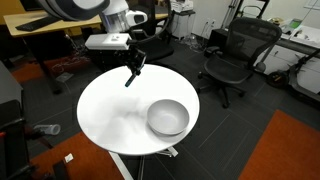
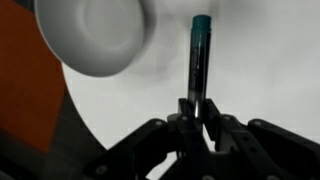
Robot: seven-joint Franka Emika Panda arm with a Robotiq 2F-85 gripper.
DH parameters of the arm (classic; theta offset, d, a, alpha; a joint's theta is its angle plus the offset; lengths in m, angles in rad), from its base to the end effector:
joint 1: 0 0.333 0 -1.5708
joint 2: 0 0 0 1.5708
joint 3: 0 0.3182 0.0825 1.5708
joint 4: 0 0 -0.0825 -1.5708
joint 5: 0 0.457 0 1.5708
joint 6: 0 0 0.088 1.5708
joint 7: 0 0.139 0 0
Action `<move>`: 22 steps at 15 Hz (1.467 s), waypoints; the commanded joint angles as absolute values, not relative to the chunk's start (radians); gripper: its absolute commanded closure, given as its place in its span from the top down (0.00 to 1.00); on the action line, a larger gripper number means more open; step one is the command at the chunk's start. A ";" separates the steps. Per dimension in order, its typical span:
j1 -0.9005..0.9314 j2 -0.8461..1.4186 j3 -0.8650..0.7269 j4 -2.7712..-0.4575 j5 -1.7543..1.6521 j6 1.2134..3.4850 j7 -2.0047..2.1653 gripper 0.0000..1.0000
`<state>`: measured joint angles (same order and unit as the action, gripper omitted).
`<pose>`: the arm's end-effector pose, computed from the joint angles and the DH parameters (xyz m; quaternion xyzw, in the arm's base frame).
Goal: Pick up the marker and put it in the bowl
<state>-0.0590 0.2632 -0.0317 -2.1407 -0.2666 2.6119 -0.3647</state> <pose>0.6430 -0.0572 0.2182 0.9614 0.2416 0.0812 0.1037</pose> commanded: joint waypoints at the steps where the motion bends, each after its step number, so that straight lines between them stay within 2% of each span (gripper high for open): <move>1: -0.044 0.197 -0.096 -2.149 -0.363 2.599 -0.228 0.05; 8: -0.041 0.244 -0.185 -2.090 -0.542 2.607 0.064 0.05; 22: -0.050 0.504 -0.220 -1.924 -0.438 2.651 0.177 0.05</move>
<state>-0.0560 0.4585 -0.2078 -1.9729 -0.4811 2.6322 0.1647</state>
